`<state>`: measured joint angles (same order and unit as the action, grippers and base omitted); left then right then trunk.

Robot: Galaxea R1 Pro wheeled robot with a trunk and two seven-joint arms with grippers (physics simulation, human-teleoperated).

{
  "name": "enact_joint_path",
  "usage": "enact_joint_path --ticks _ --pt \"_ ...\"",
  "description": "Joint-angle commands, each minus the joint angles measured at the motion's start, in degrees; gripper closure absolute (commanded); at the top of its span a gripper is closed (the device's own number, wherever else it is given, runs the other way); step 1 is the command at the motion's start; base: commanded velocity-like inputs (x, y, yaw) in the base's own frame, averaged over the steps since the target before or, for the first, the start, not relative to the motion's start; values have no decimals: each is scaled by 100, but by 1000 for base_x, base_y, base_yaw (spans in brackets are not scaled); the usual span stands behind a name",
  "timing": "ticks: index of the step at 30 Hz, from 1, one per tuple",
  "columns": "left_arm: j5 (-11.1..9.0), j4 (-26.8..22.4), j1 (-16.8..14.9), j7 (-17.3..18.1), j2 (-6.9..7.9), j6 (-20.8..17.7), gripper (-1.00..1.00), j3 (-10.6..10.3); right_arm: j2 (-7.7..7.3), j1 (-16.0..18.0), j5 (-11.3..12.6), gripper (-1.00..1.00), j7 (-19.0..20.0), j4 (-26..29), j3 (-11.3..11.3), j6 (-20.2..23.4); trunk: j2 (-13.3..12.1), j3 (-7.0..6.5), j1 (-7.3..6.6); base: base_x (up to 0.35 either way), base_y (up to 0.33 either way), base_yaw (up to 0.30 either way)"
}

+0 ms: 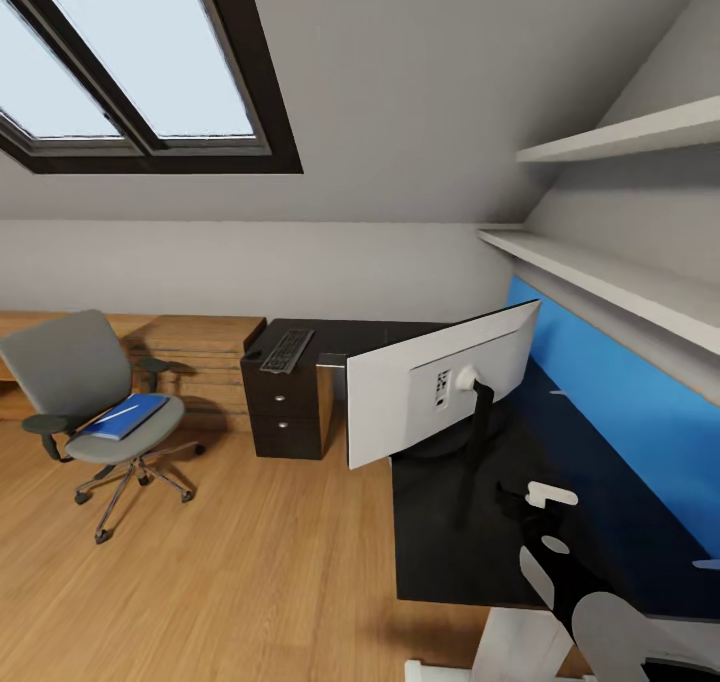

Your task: In the bedroom, organize the workspace by keeping the computer under the desk, ensuring the monitor is on the desk, placing the keyboard on the desk next to the monitor, placing the mouse on the desk next to the keyboard, moving the folder from the swivel chair onto the desk next to the mouse, stacking the notebook on top of the folder with the pen on top of the notebook, and positioning the swivel chair next to the desk.

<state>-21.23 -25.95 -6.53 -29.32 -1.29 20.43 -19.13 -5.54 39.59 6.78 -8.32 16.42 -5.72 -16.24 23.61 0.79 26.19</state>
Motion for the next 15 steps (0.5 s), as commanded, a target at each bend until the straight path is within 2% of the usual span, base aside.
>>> enact_joint_path --ticks 1,9,14,15 --pt "-57 2 -6 -32 3 31 -100 -50 0 4 60 -100 6 -5 10 -28 51 27 25 0 0 0" --pt "-50 -3 -6 -40 -1 51 -100 -51 0 4 53 -100 7 -6 15 -33 51 27 25 0 0 0" --pt "-53 -91 -6 -35 -5 403 -100 -55 33 4 21 -100 -1 -7 -3 -135 51 27 25 0 0 0" --pt "-58 -245 -6 -45 -11 569 -100 -47 90 -1 -12 -100 -15 -7 -9 -281 51 27 25 0 0 0"
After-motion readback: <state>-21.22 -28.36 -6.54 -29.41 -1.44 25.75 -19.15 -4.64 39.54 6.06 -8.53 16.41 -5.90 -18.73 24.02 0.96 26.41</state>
